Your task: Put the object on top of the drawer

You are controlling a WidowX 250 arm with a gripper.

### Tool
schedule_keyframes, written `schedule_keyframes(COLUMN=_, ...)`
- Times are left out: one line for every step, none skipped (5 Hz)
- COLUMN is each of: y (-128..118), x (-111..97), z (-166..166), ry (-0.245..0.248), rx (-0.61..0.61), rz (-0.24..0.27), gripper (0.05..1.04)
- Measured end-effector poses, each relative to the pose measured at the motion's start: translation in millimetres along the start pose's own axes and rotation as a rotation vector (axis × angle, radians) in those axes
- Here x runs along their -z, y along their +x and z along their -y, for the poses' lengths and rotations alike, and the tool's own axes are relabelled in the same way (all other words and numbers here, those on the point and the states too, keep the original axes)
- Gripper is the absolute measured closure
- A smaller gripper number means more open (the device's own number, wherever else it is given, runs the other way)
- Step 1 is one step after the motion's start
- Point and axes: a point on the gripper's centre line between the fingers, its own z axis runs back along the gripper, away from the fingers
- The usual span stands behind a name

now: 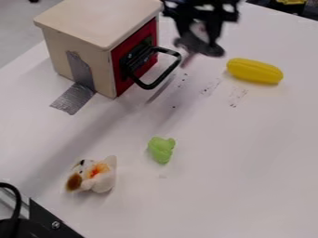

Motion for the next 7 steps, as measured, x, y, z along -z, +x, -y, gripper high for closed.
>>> schedule_keyframes(y=4, x=-33, z=-56, ry=0.025, rx=-0.128, rz=0.079, gripper=0.571)
schedule_keyframes(y=4, x=-33, z=-95, ry=0.037, rx=-0.184, rz=0.087, gripper=0.571)
schedule_keyframes(y=7, x=-14, z=-135, ry=0.059, rx=-0.251, rz=0.047, gripper=0.571)
schedule_keyframes(y=16, x=-5, z=-148, ry=0.090, rx=-0.249, rz=0.030, gripper=0.494)
schedule_keyframes(y=20, x=-3, z=-153, ry=0.091, rx=-0.250, rz=0.026, gripper=0.174)
schedule_keyframes(y=16, x=-7, z=-151, ry=0.076, rx=-0.253, rz=-0.014, gripper=0.075)
schedule_keyframes(y=15, x=-21, z=-143, ry=0.044, rx=-0.244, rz=-0.042, gripper=0.083)
